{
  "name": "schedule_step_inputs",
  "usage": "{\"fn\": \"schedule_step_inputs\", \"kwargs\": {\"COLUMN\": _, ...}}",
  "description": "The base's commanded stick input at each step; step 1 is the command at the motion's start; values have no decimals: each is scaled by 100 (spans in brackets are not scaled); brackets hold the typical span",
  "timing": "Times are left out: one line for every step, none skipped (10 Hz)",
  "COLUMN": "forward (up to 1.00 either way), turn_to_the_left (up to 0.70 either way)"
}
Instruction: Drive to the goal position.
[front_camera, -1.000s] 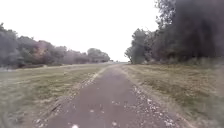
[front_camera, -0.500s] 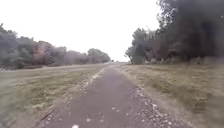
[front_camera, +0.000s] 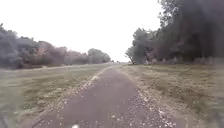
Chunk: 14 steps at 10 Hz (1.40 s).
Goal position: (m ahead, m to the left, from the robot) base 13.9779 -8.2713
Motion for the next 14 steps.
{"fn": "schedule_step_inputs", "kwargs": {"forward": 45, "turn_to_the_left": 0}}
{"fn": "schedule_step_inputs", "kwargs": {"forward": 45, "turn_to_the_left": 0}}
{"fn": "schedule_step_inputs", "kwargs": {"forward": 45, "turn_to_the_left": 0}}
{"fn": "schedule_step_inputs", "kwargs": {"forward": 45, "turn_to_the_left": 0}}
{"fn": "schedule_step_inputs", "kwargs": {"forward": 45, "turn_to_the_left": 0}}
{"fn": "schedule_step_inputs", "kwargs": {"forward": 45, "turn_to_the_left": 0}}
{"fn": "schedule_step_inputs", "kwargs": {"forward": 45, "turn_to_the_left": 0}}
{"fn": "schedule_step_inputs", "kwargs": {"forward": 45, "turn_to_the_left": 0}}
{"fn": "schedule_step_inputs", "kwargs": {"forward": 45, "turn_to_the_left": 0}}
{"fn": "schedule_step_inputs", "kwargs": {"forward": 45, "turn_to_the_left": 0}}
{"fn": "schedule_step_inputs", "kwargs": {"forward": 45, "turn_to_the_left": 0}}
{"fn": "schedule_step_inputs", "kwargs": {"forward": 45, "turn_to_the_left": 0}}
{"fn": "schedule_step_inputs", "kwargs": {"forward": 45, "turn_to_the_left": 0}}
{"fn": "schedule_step_inputs", "kwargs": {"forward": 45, "turn_to_the_left": 0}}
